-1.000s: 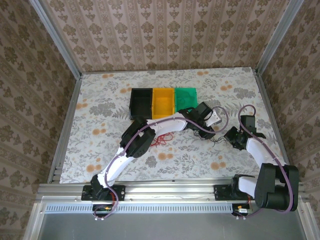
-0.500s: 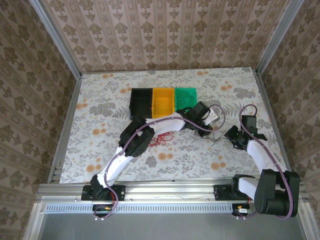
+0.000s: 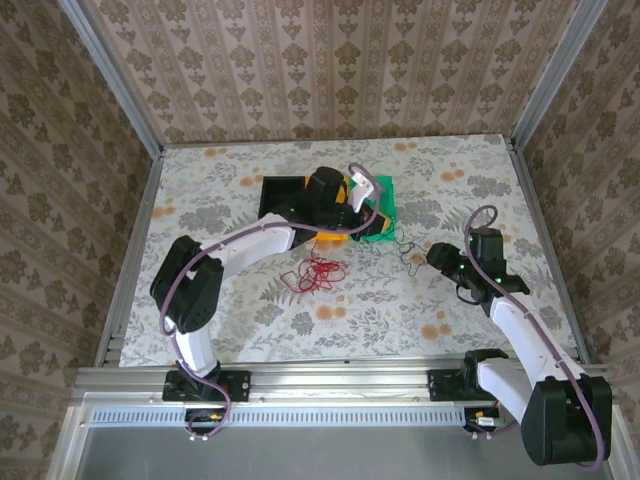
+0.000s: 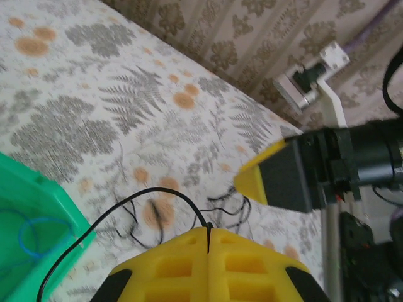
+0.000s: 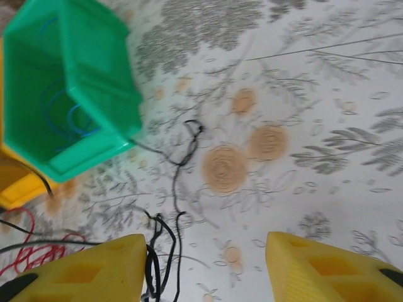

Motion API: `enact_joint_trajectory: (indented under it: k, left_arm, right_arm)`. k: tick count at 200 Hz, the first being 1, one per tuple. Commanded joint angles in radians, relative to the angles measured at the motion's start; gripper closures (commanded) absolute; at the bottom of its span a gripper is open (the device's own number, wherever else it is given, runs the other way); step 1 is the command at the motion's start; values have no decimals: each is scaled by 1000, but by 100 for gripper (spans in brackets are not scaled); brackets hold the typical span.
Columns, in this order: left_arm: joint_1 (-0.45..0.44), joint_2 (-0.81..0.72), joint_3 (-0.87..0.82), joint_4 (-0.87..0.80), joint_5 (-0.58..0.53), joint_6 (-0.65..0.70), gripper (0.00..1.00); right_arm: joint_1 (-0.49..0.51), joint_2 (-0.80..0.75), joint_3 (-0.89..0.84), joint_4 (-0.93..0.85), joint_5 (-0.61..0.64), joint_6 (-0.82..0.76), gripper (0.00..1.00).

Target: Untangle the cables

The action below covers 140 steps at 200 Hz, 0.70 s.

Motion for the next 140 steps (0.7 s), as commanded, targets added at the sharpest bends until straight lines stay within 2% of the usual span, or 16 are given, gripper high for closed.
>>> enact_joint_trajectory:
  k: [1,24,44,84,115,140]
  left_arm:
    - [9,-39,-103,-31,70,14,100]
    - [19,-105,-186,-8,41,6,100]
    - [27,-145,-236,-1,8,-6,100]
    - [30,-182,-313,-1,-9,-1,100]
    - [39,-224,-374,27,-88,-6,100]
    - [52,-286,-438,89,-172,-17,100]
  right_arm:
    - [52,11,21,48,-55,-42,48]
    - [85,25,3,141,-171,-38,47]
    - [103,39,4,163,-216,-33,43]
    - [135,118,77,13,1,-24,46]
    - [193,241,135,-128,156,-14,47]
    - [223,325,147,-138,182,15,47]
